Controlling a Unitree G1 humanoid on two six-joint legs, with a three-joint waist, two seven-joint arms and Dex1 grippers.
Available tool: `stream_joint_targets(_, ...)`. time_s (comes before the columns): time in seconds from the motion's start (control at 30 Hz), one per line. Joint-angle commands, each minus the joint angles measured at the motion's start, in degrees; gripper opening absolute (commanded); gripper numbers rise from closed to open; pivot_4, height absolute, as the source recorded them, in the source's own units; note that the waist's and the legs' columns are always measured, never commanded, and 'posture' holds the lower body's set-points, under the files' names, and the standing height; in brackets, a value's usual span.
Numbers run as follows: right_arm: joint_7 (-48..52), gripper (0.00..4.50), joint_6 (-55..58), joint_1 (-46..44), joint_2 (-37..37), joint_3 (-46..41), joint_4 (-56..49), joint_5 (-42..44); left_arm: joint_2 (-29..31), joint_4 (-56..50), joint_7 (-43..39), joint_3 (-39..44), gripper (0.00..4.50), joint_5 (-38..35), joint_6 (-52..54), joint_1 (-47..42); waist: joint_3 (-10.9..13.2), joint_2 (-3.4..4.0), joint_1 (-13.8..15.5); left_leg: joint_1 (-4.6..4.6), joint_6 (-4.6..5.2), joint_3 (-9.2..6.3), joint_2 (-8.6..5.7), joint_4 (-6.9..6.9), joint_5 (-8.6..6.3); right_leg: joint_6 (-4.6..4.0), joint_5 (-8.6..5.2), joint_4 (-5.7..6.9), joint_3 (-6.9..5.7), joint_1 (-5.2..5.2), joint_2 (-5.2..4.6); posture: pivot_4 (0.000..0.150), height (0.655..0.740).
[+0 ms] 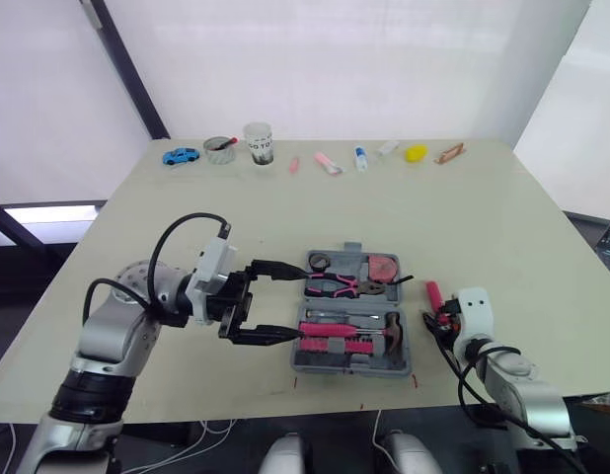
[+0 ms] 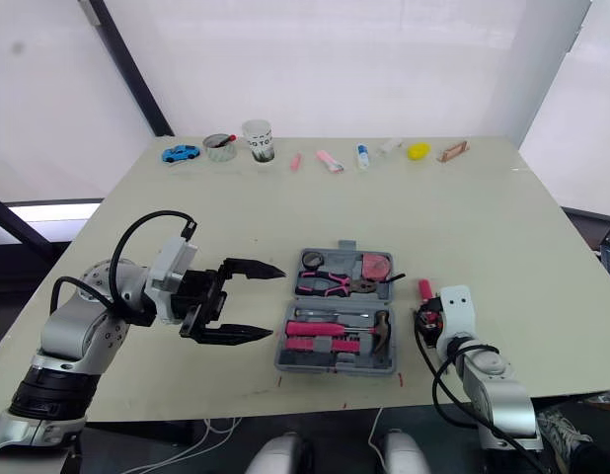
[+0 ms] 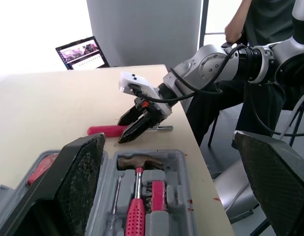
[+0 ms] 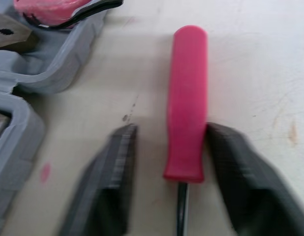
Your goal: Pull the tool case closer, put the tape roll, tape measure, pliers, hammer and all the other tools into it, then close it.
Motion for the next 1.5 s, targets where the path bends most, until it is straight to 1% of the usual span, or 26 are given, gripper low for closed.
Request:
stream_joint_targets(0.03,-0.69,0.45,-2.34,0.26,-0.04,-0.02,-0.29,-0.05,0.52,-0.36,-0.46,1.09,4.5,-0.1,-0.89,-0.69,0.0,-0.01,-0.02,0.01,0.0,-0.01,0.0,0.0,0.0,0.0,0.0,0.01,0.0,0.0,0.0,0.15,0.74)
stream_joint_targets(0.2,0.27,0.45,-3.71,0.58,-1.83,-0.05,-0.9,-0.12,0.67,-0.14,-0.67,1.31,4.5,-0.11,-1.12,-0.51,0.0,0.0,0.0,0.02,0.0,-0.01,0.0,0.02,0.0,0.0,0.0,0.02,0.0,0.01,0.0,0.15,0.74)
stream_joint_targets(0.37,5.91,0.45,-3.73,2.79,-7.29,-0.55,-4.42,2.01,0.77,-0.46,-0.54,1.95,4.5,-0.54,-1.22,0.19,0.0,0.0,0.25,0.0,0.0,-0.01,0.0,0.01,0.0,0.0,0.0,-0.01,-0.01,0.01,0.0,0.15,0.74)
stream_joint_targets(0.5,12.88,0.45,-0.16,3.01,-12.77,0.41,-9.5,6.42,-0.7,1.23,0.83,3.27,4.5,-0.19,-3.28,0.56,0.01,0.02,0.0,-0.02,0.0,0.02,0.0,0.01,0.0,0.0,0.0,-0.02,0.01,0.0,-0.01,0.15,0.74)
stream_joint_targets(0.63,18.25,0.45,5.38,1.32,-17.73,4.61,-15.51,9.61,-0.59,3.38,-1.0,4.52,4.5,0.11,-6.0,3.52,0.01,0.02,-0.25,0.11,0.0,0.0,0.03,0.01,0.0,-0.01,0.0,0.07,0.04,0.01,0.06,0.15,0.74)
stream_joint_targets(0.7,20.36,0.45,7.89,-0.54,-19.55,7.08,-17.86,11.06,0.43,3.99,-2.33,5.09,4.5,-0.19,-6.15,4.99,0.01,0.02,-0.21,0.1,0.0,-0.07,0.05,0.01,0.0,-0.02,-0.01,0.08,-0.01,0.01,0.08,0.15,0.74)
stream_joint_targets(0.8,23.72,0.45,11.69,-6.51,-22.52,12.88,-20.07,11.73,2.2,6.33,-4.4,6.47,4.5,-1.1,-5.55,6.07,0.02,0.02,-0.07,0.06,0.0,-0.07,0.06,0.05,0.0,-0.03,-0.01,0.07,-0.02,0.0,0.07,0.15,0.74)
stream_joint_targets(0.97,26.76,0.45,17.59,-17.1,-24.55,22.24,-21.09,11.77,5.3,8.41,-7.28,8.05,4.5,-0.17,-7.61,8.48,0.01,0.01,0.16,0.04,0.0,-0.12,0.06,0.07,0.0,-0.08,-0.04,0.03,-0.02,-0.01,0.04,0.15,0.74)
stream_joint_targets(1.07,26.69,0.45,21.67,-23.59,-23.66,27.72,-20.08,10.9,8.74,9.95,-7.78,7.33,4.5,0.3,-11.81,9.97,0.02,0.01,0.18,-0.02,0.0,-0.17,0.06,0.0,0.0,-0.07,-0.03,-0.02,-0.08,-0.03,0.01,0.15,0.74)
stream_joint_targets(1.17,27.02,0.45,24.03,-28.58,-22.94,32.51,-18.96,10.03,10.86,10.35,-7.78,6.86,4.5,-1.03,-13.52,10.43,0.03,0.0,0.27,-0.08,0.0,-0.26,0.06,0.0,0.0,-0.08,-0.04,-0.01,-0.14,-0.09,0.0,0.15,0.74)
stream_joint_targets(1.37,28.56,0.45,25.04,-33.36,-22.38,42.98,-18.18,7.88,10.54,5.11,-7.57,7.62,4.5,-2.84,-11.43,12.91,0.03,0.0,0.18,-0.17,0.0,-0.28,0.03,0.01,0.0,-0.07,-0.04,-0.04,-0.19,-0.12,-0.08,0.15,0.74)
stream_joint_targets(1.5,27.38,0.45,25.93,-34.59,-20.55,45.79,-16.88,6.46,10.42,4.54,-7.7,8.07,4.5,-2.66,-12.3,14.2,0.03,0.01,0.07,-0.15,0.0,-0.27,0.04,0.01,0.0,-0.08,-0.04,0.04,-0.21,-0.16,-0.06,0.15,0.74)
